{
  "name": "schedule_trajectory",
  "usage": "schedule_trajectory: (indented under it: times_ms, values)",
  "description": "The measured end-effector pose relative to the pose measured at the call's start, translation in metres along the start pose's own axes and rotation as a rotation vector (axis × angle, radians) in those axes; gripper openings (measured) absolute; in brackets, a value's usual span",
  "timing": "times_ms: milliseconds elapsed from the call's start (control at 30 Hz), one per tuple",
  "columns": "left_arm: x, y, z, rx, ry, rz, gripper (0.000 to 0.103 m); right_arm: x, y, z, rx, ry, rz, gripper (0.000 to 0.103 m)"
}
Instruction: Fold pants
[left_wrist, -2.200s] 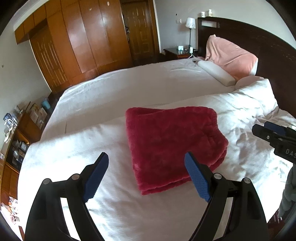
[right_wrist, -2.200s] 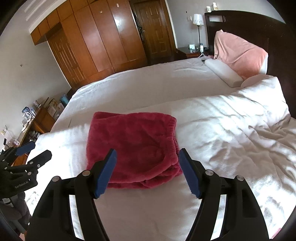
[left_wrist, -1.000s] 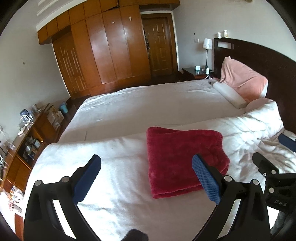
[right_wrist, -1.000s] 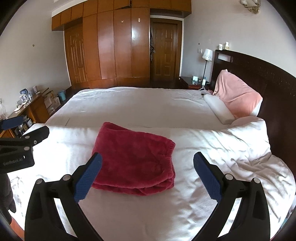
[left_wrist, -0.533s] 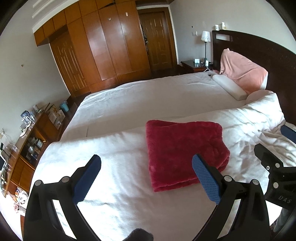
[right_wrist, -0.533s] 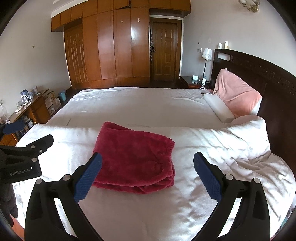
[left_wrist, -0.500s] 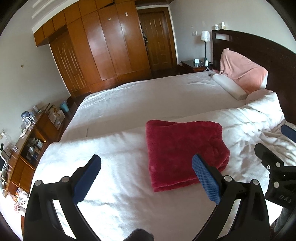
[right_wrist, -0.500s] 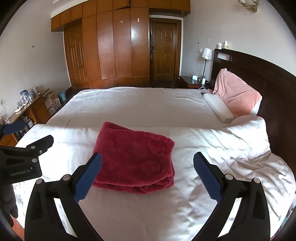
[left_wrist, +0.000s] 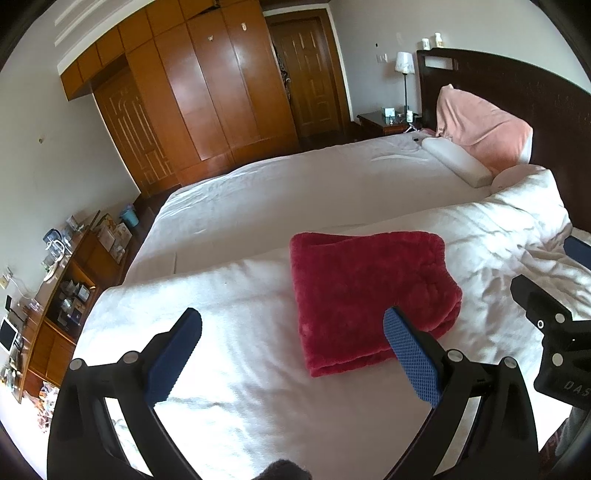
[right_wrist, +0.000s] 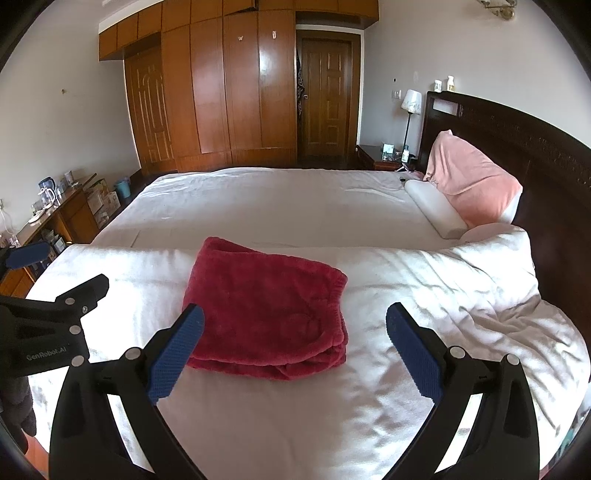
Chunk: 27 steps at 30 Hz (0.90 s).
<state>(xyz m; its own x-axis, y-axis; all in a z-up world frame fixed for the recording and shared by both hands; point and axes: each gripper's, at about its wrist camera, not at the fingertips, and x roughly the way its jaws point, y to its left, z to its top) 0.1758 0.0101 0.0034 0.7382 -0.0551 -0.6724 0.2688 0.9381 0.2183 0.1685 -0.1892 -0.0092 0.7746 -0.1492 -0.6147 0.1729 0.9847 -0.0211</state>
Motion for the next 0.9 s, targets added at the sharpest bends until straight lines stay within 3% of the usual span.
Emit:
schedule_trajectory:
  times_ms: [900]
  values:
    - [0.009, -0.006, -0.01, 0.024, 0.02, -0.018, 0.098, 0.006, -0.002, -0.003, -0.004, 0.02, 0.002, 0.1]
